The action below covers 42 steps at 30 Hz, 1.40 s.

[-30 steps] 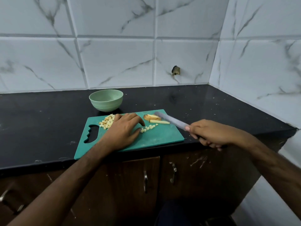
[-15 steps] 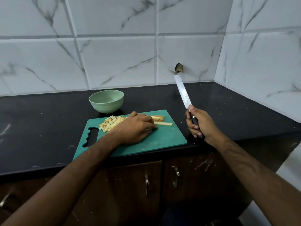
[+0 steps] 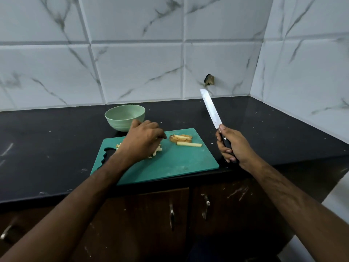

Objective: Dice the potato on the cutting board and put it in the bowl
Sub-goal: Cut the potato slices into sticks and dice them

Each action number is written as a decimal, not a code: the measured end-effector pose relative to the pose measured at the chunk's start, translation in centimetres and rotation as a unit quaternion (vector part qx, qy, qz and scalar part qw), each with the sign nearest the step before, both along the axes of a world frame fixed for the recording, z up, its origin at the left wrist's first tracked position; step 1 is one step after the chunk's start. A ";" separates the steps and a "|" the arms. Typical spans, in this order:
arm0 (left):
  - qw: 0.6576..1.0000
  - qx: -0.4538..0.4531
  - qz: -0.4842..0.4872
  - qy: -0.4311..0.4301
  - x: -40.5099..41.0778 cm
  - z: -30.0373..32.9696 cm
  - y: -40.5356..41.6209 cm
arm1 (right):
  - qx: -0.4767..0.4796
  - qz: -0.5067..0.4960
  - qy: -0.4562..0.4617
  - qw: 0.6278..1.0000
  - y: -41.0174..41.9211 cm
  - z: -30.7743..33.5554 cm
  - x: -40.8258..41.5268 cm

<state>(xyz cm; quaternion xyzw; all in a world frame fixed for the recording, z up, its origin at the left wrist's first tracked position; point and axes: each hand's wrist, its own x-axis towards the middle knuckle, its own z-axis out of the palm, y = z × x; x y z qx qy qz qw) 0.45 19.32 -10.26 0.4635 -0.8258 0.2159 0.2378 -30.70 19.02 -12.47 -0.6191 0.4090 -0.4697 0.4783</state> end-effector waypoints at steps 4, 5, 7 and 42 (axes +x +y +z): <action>0.998 0.049 -0.014 -0.028 -4.2 -0.5 -0.2 | 0.000 0.005 -0.028 1.000 -0.1 0.0 -0.1; 0.998 0.056 -0.008 -0.037 -4.8 -0.6 -0.4 | -0.003 0.006 -0.027 1.000 -0.1 -0.1 0.0; 0.998 0.053 0.005 -0.042 -5.4 -0.9 -0.9 | -0.008 0.006 -0.020 1.000 -0.1 -0.1 0.0; 0.988 0.098 -0.118 0.031 -1.5 -2.9 3.0 | -0.025 -0.072 0.112 0.991 2.7 1.3 2.4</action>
